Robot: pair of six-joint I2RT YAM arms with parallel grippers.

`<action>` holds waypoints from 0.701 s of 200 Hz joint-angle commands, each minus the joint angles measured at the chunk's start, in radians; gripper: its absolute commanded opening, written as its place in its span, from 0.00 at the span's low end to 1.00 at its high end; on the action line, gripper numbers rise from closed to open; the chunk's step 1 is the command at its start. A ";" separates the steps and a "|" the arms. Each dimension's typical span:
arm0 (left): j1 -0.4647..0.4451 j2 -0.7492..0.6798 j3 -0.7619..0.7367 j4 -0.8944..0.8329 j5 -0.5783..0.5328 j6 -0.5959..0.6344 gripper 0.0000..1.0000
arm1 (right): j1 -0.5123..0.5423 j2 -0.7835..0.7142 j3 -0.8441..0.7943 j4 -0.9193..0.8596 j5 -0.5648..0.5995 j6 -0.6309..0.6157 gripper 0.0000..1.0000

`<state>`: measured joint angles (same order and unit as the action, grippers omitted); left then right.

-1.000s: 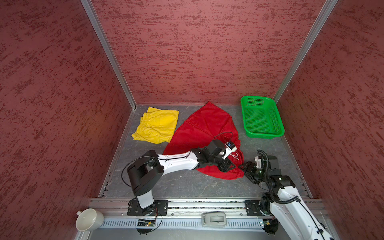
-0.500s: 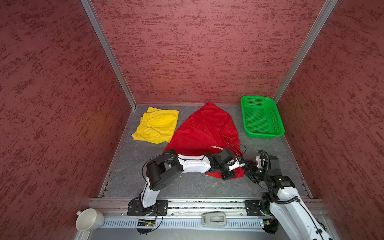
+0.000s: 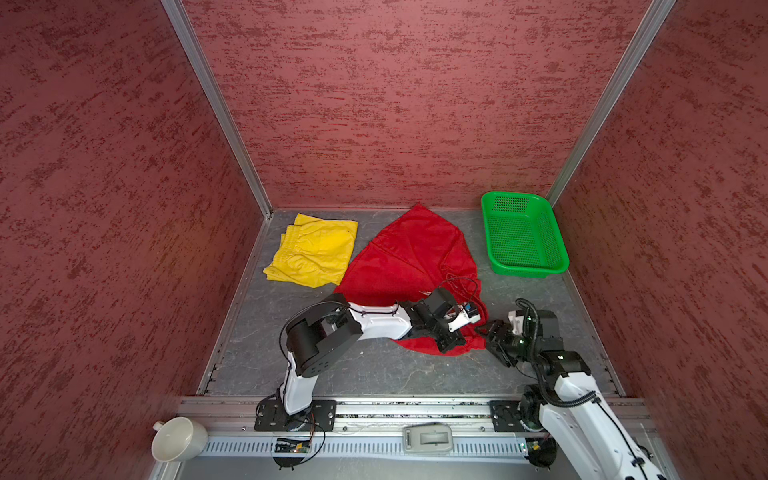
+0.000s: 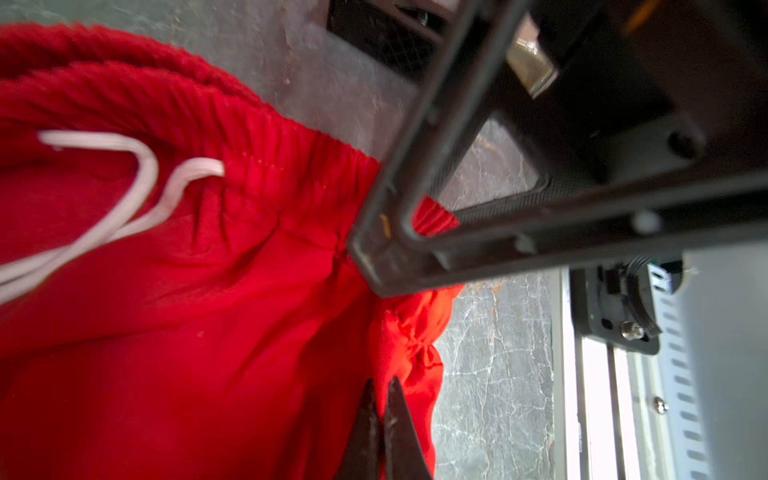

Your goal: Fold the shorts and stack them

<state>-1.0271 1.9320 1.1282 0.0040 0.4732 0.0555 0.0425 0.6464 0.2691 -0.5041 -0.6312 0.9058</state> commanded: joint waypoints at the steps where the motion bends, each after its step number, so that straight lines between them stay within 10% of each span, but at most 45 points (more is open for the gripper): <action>1: 0.017 -0.031 -0.022 0.098 0.086 -0.062 0.00 | -0.005 0.000 -0.025 0.107 -0.073 0.071 0.76; 45: 0.023 -0.028 -0.024 0.108 0.098 -0.054 0.04 | -0.004 0.019 -0.105 0.315 -0.153 0.185 0.76; 92: 0.032 -0.067 -0.024 0.070 0.080 -0.092 0.48 | -0.004 0.059 -0.161 0.296 -0.106 0.147 0.67; 140: 0.087 -0.237 -0.093 -0.008 -0.061 -0.207 0.55 | -0.004 0.082 -0.161 0.228 -0.022 0.097 0.36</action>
<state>-0.9730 1.7874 1.0599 0.0444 0.5030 -0.0704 0.0422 0.7139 0.1078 -0.2504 -0.7177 1.0199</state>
